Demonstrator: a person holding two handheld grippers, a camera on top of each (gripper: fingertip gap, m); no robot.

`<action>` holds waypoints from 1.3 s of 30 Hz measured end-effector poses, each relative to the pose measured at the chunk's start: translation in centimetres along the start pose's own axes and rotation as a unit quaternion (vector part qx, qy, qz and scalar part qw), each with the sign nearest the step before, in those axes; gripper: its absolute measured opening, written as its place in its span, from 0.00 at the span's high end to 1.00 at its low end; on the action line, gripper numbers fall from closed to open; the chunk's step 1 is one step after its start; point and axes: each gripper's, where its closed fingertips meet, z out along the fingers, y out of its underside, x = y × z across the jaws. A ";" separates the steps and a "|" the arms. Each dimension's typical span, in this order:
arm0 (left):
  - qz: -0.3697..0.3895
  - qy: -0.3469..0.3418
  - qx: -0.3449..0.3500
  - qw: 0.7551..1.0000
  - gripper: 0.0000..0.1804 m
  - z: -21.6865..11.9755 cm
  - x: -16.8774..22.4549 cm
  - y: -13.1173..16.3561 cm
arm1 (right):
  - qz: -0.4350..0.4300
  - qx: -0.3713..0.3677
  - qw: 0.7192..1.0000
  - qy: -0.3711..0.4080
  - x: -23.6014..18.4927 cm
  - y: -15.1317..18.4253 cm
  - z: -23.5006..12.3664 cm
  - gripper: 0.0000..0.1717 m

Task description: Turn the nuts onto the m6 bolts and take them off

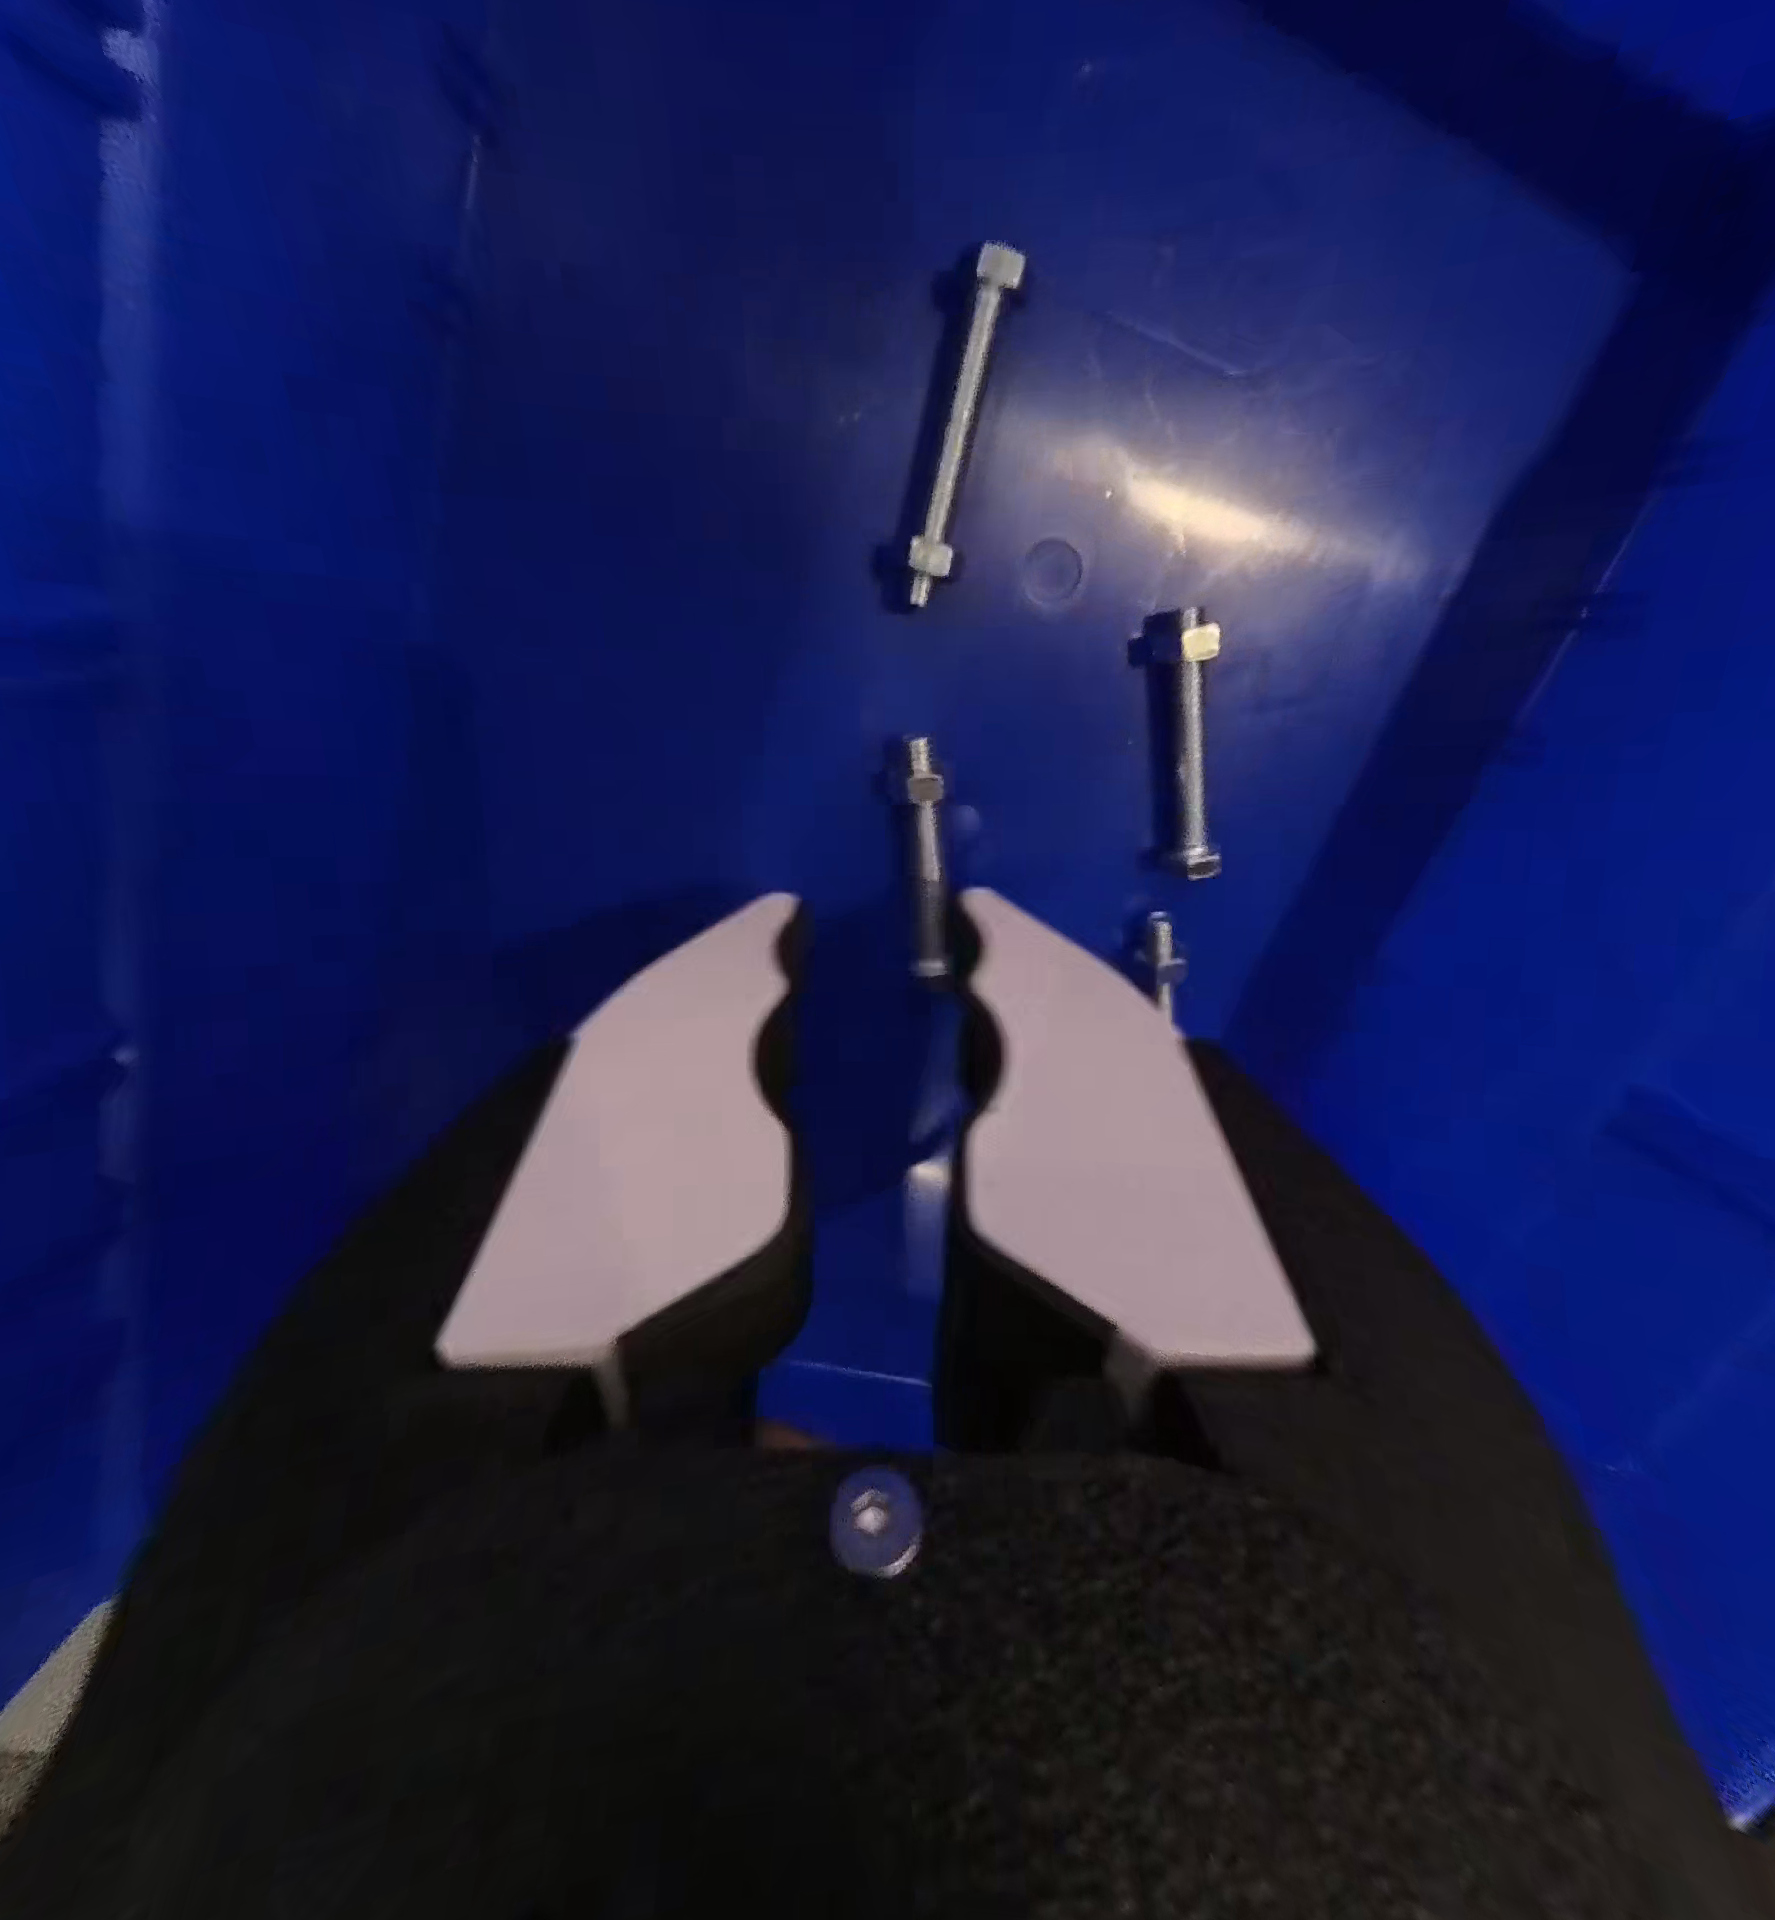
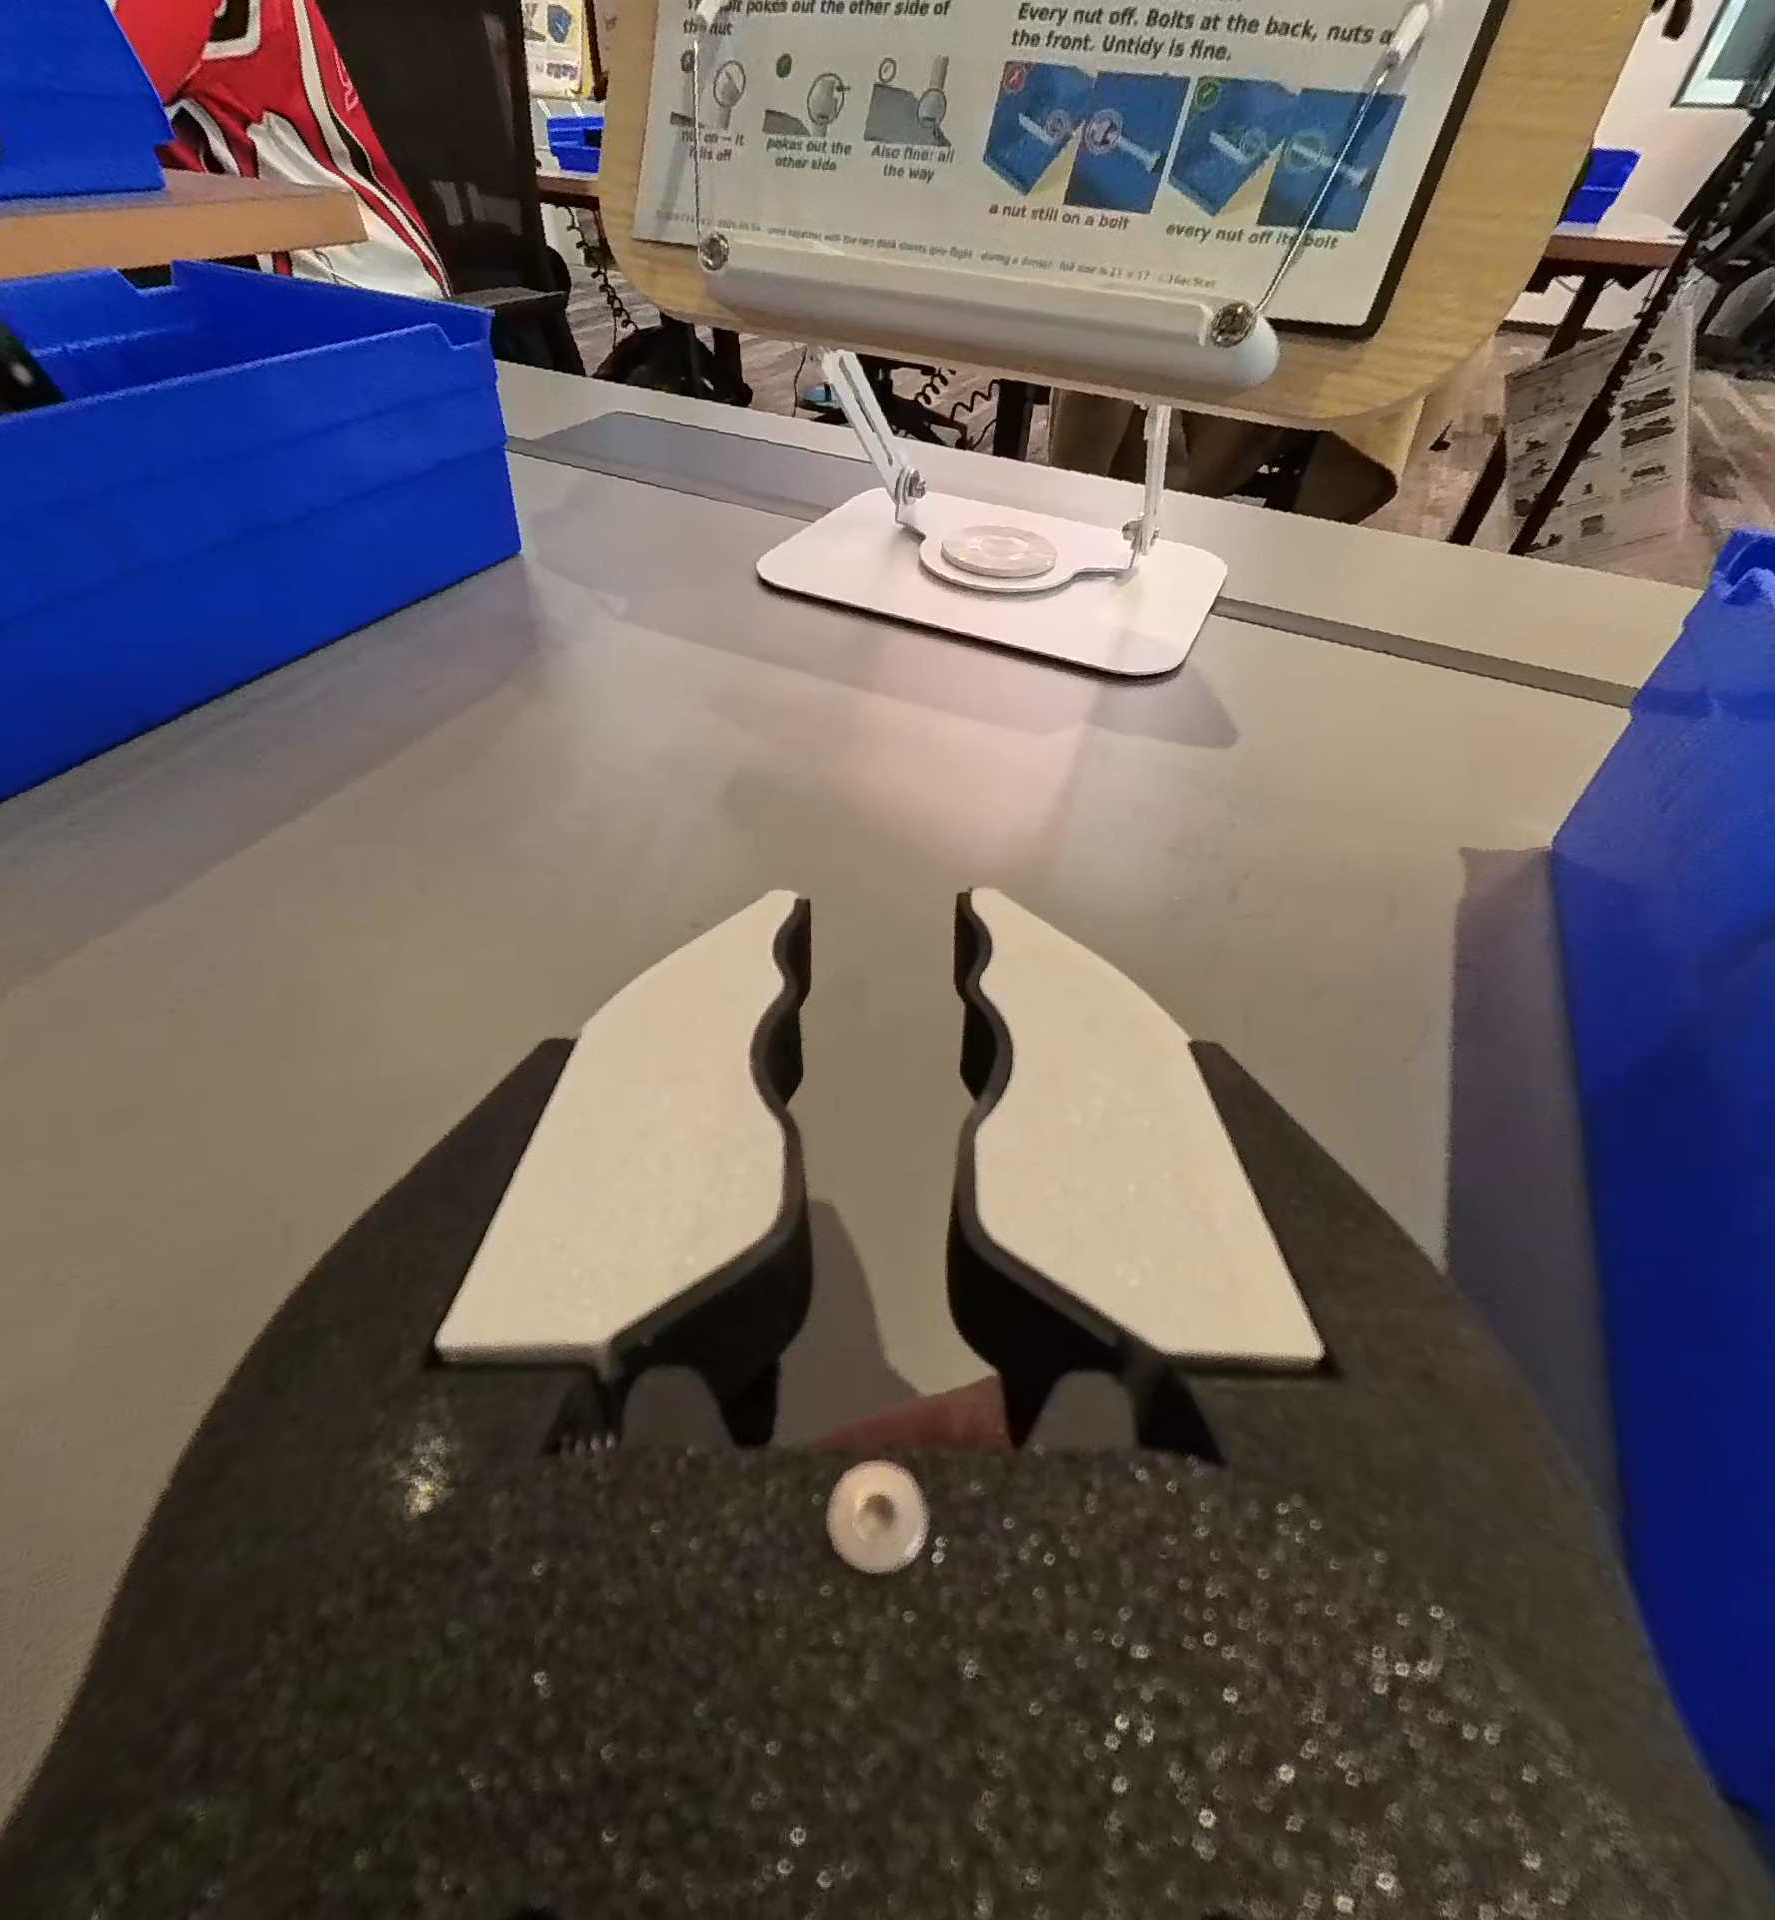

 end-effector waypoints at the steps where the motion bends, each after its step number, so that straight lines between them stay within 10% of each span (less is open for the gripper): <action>1: 0.009 -0.001 -0.005 1.000 0.97 0.1 0.0 0.2 | 0.000 -0.001 1.000 -0.001 0.0 0.0 0.0 0.85; 14: 0.200 0.027 0.085 0.976 0.97 -2.1 0.6 0.0 | 0.007 0.001 1.000 -0.004 0.0 0.0 0.0 0.86; 22: 0.417 0.267 0.306 0.813 0.97 -13.6 10.1 6.8 | 0.006 0.003 1.000 -0.018 -0.3 -0.1 0.1 0.87; 29: 0.470 0.505 0.314 0.653 0.97 -18.5 22.9 17.6 | 0.004 0.015 0.998 -0.057 -1.4 -0.5 0.3 0.87; 39: 0.444 0.647 0.221 0.579 0.97 -15.4 30.0 19.5 | 0.110 0.148 0.928 -0.325 -5.6 -8.3 -2.5 0.71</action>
